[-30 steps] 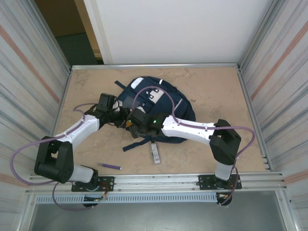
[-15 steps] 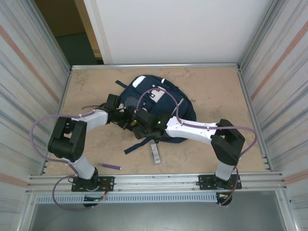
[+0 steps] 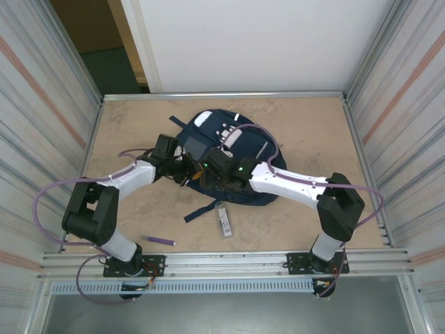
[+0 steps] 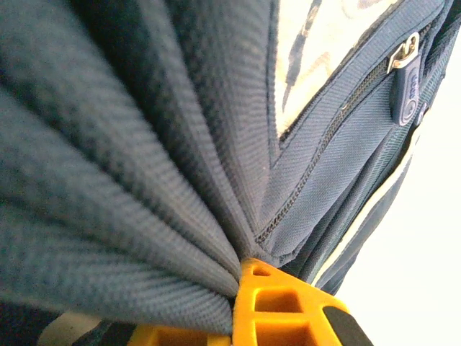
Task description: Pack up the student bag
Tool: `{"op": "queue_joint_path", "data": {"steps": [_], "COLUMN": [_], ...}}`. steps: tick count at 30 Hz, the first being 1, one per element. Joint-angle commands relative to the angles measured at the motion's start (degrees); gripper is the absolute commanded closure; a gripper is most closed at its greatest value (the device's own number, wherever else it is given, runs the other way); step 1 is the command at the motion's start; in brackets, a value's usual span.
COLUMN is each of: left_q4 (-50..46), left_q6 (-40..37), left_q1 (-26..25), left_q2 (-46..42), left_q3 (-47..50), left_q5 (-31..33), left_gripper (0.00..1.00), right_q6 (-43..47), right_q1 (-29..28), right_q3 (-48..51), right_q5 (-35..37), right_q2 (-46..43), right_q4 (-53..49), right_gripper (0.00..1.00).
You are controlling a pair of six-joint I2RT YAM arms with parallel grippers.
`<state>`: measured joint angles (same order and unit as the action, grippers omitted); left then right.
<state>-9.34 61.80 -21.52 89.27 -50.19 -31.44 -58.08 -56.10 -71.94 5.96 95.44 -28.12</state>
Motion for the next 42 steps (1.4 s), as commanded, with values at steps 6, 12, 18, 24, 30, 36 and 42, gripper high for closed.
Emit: {"op": "queue_joint_path", "data": {"steps": [6, 12, 18, 24, 30, 36, 42], "left_q4": [1.0, 0.4, 0.9, 0.5, -0.1, -0.1, -0.5], "left_q6": [1.0, 1.0, 2.0, 2.2, 2.1, 2.4, 2.6], "left_q1": [-0.5, -0.5, -0.7, -0.7, -0.8, -1.0, -1.1], "left_q2": [-1.7, -2.4, -3.3, -5.2, -6.3, -7.6, -9.2], "left_q3": [-0.9, -1.0, 0.0, 1.1, 1.3, 2.2, 2.8], "left_q5": [-4.1, -5.4, -6.0, -5.9, -6.9, -7.4, -7.4], "left_gripper": [1.00, 1.00, 1.00, 1.00, 1.00, 1.00, 1.00], "right_q6": [-21.9, -25.1, -23.6, -22.2, -21.8, -20.2, -18.7], "right_q1": [5.1, 4.7, 4.2, 3.8, 3.5, 3.6, 3.4], "right_q3": [11.2, 14.5, 16.9, 17.7, 18.7, 19.6, 20.4], "right_q5": [-8.2, -13.0, -9.3, -7.5, -5.4, -4.7, -5.0], "right_q2": [-9.1, -5.7, -4.9, -4.6, -5.5, -6.9, -6.8], "right_q4": [9.2, 19.5, 25.1, 26.7, 27.5, 26.9, 28.8], "right_gripper": [0.44, 0.48, 0.56, 0.60, 0.83, 0.90, 0.89]}}
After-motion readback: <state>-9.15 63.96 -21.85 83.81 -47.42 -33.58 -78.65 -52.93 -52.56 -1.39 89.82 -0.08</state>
